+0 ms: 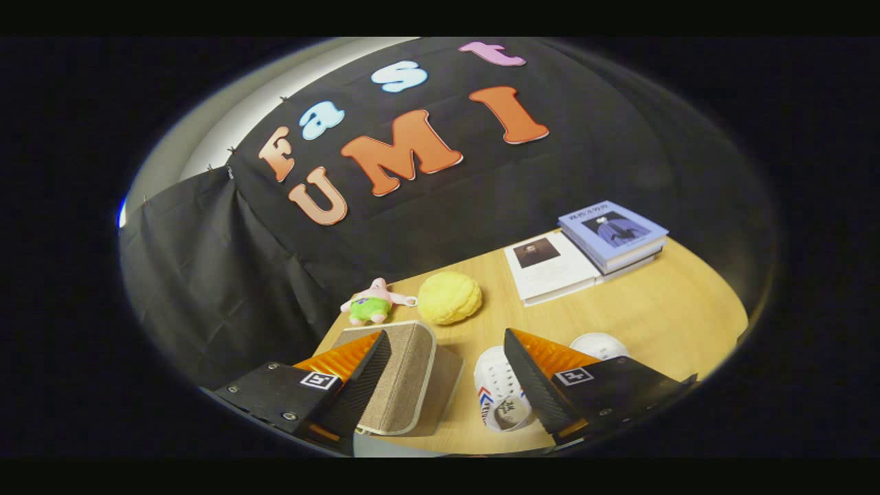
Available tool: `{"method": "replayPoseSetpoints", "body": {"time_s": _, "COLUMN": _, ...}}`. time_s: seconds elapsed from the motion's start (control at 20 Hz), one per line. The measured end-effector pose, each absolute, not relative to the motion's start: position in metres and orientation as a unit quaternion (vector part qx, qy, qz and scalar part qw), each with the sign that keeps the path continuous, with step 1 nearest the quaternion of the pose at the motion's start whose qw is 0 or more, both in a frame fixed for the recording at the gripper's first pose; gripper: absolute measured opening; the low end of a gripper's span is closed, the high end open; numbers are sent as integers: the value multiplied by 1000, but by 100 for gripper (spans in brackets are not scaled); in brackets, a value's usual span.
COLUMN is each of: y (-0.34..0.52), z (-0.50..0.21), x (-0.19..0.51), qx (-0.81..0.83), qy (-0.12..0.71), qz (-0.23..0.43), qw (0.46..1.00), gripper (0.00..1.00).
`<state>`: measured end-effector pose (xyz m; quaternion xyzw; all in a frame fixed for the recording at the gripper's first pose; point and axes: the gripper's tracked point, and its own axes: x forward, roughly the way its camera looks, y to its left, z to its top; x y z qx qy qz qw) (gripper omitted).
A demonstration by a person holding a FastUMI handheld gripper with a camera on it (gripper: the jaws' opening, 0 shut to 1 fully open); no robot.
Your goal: Open the storage box then place both shoes into the box .Put the left shoe in first, then the right shoe, with the right side of both shoes facing outward in a uniform manner.
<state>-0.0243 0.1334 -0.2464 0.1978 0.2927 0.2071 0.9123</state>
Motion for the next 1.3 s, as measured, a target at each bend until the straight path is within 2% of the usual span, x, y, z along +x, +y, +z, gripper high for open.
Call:
{"method": "replayPoseSetpoints", "body": {"time_s": 0.3, "y": 176, "z": -286, "x": -47, "qx": 333, "qy": 358, "qz": 281, "qw": 826, "gripper": 98}}
{"method": "replayPoseSetpoints", "body": {"time_s": 0.55, "y": 198, "z": -326, "x": -58, "qx": 389, "qy": 412, "qz": 309, "qw": 764, "gripper": 98}}
{"method": "replayPoseSetpoints", "body": {"time_s": 0.8, "y": 226, "z": -336, "x": -62, "qx": 457, "qy": 433, "qz": 346, "qw": 695, "gripper": 98}}
{"method": "replayPoseSetpoints", "body": {"time_s": 1.0, "y": 238, "z": -357, "x": -72, "qx": 447, "qy": 461, "qz": 352, "qw": 681, "gripper": 98}}
{"method": "replayPoseSetpoints", "body": {"time_s": 1.15, "y": 246, "z": -342, "x": -80, "qx": 468, "qy": 459, "qz": 377, "qw": 654, "gripper": 98}}
{"method": "replayPoseSetpoints", "body": {"time_s": 1.3, "y": 242, "z": -338, "x": -81, "qx": 466, "qy": 452, "qz": 379, "qw": 659, "gripper": 98}}
